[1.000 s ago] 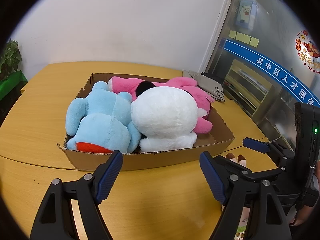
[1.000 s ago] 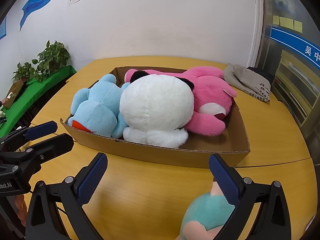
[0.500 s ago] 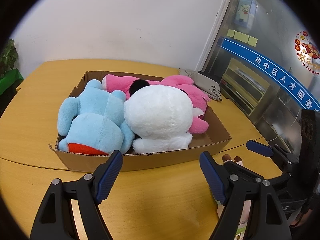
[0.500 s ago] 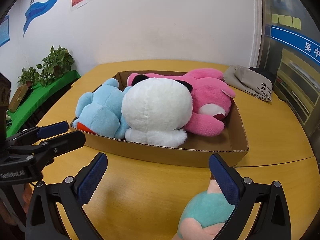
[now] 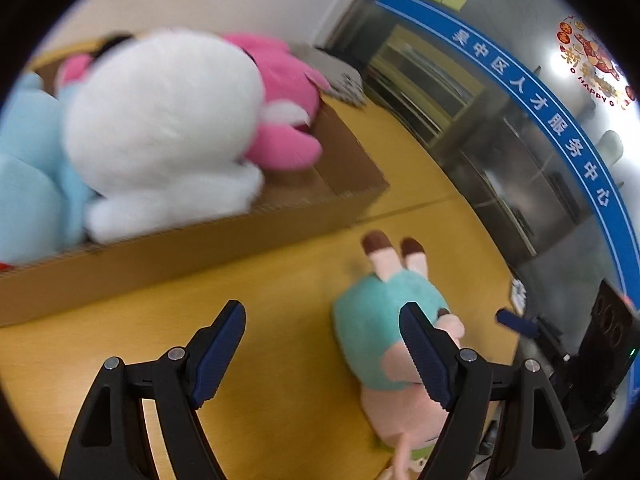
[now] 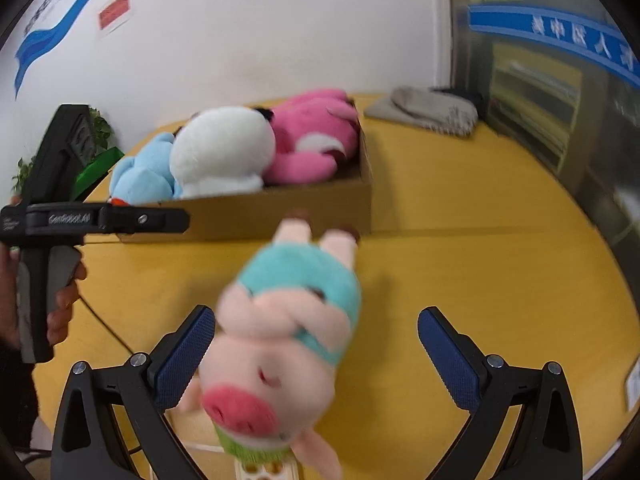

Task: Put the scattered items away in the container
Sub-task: 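Close both grippers on the pig's teal shirt and lift it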

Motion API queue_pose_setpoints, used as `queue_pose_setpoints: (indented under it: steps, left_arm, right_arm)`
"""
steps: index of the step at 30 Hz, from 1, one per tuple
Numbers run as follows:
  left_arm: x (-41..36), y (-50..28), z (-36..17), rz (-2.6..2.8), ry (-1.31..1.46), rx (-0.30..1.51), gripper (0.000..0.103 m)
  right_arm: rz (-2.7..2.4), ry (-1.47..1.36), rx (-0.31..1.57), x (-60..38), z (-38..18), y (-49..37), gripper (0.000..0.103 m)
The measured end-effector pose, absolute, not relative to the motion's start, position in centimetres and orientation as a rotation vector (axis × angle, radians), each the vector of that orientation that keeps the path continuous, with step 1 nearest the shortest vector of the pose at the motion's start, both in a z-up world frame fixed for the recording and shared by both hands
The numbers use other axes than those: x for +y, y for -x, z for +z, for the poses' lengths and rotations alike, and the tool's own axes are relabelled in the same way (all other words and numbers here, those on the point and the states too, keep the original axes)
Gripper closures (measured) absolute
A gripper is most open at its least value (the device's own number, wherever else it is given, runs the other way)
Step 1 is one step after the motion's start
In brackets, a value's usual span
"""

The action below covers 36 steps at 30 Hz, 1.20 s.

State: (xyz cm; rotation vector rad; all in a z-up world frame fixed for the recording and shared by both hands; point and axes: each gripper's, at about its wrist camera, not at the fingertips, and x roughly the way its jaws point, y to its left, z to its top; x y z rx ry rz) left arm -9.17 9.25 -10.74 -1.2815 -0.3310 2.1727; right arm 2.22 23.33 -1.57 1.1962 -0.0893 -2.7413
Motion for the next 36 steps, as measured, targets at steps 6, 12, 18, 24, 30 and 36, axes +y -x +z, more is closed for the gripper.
queue_pose_setpoints:
  steps: [6,12,18,24,30,36]
  left_arm:
    - [12.3,10.4,-13.2,2.049,1.317,-0.373,0.024]
    - [13.3,11.3,-13.3,1.991,1.302,-0.368,0.024]
    - [14.4,12.5,-15.1,1.885,1.307,-0.417,0.022]
    - [15.5,12.1,-14.8,1.872,1.304,-0.401,0.032]
    - [15.1,11.5,-14.4,1.911,1.293,-0.400,0.043]
    - [14.6,11.1,-13.6,1.941,1.277,-0.381,0.055]
  right_arm:
    - [-2.631,-1.260,-0.056,21.7,-4.3,-3.1,0.001]
    - [-2.523,-1.270,-0.065,21.6,-5.4,-2.1,0.001]
    - [-2.473,-1.240,0.006,22.9,-5.4,-2.0,0.002]
    - [-2.473,-1.259,-0.036,24.7,-3.8,-2.4,0.002]
    - [-2.437,-1.382,-0.095,23.5,-5.1,-2.4,0.001]
    - [-2.377,-1.391,-0.173,21.8,-7.8,-2.4,0.030]
